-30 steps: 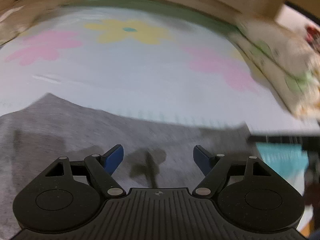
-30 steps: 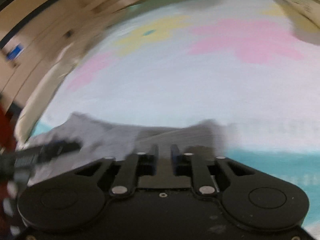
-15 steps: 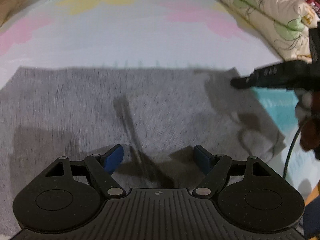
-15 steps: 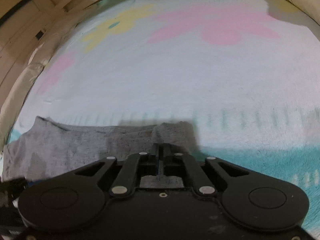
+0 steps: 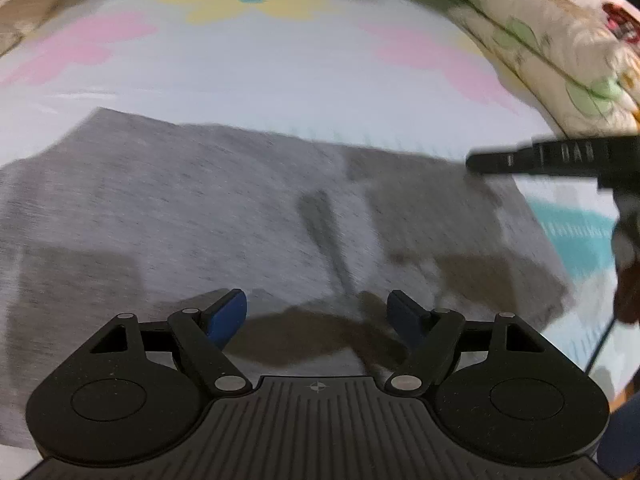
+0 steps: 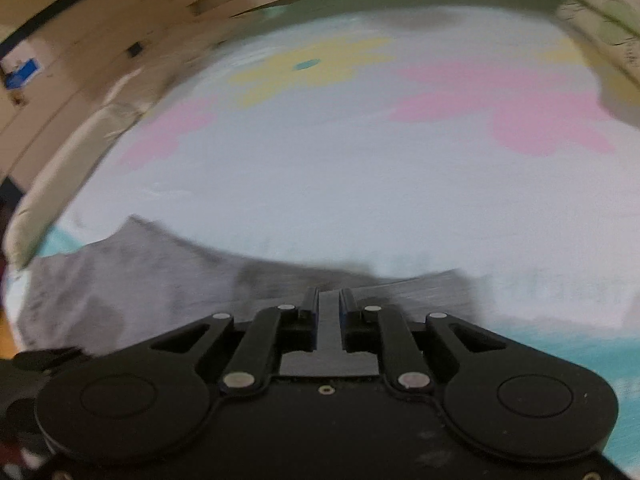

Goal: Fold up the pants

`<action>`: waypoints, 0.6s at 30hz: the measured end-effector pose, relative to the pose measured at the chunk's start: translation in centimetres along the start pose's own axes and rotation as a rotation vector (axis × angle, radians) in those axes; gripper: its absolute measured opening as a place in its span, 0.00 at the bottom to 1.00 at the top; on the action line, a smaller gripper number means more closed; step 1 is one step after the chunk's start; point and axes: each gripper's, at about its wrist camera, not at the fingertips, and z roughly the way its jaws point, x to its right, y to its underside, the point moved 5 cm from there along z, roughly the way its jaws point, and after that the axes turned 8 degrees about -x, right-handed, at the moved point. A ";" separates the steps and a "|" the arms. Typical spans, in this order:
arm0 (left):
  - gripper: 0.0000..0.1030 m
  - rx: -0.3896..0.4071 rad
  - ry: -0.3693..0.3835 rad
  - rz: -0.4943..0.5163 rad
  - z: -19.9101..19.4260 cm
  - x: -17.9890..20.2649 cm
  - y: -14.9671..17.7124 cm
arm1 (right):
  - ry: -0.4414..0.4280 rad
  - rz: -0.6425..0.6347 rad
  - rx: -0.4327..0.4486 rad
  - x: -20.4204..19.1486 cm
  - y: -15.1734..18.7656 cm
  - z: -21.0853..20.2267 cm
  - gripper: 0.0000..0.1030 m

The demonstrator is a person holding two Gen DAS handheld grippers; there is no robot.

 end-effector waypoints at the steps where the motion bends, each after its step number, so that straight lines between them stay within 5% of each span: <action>1: 0.74 0.015 -0.010 -0.013 -0.5 -0.6 -0.1 | -0.016 -0.005 -0.011 -0.5 0.1 0.2 0.14; 8: 0.75 0.116 -0.007 -0.177 -3.7 -6.4 -0.3 | -0.092 -0.065 -0.078 -5.2 0.8 2.1 0.16; 15: 0.95 0.198 -0.066 -0.337 -6.6 -12.9 0.2 | -0.106 -0.142 -0.158 -8.7 2.2 4.3 0.22; 18: 0.95 0.239 -0.106 -0.420 -8.3 -15.8 1.3 | -0.103 -0.154 -0.183 -9.1 2.7 5.3 0.23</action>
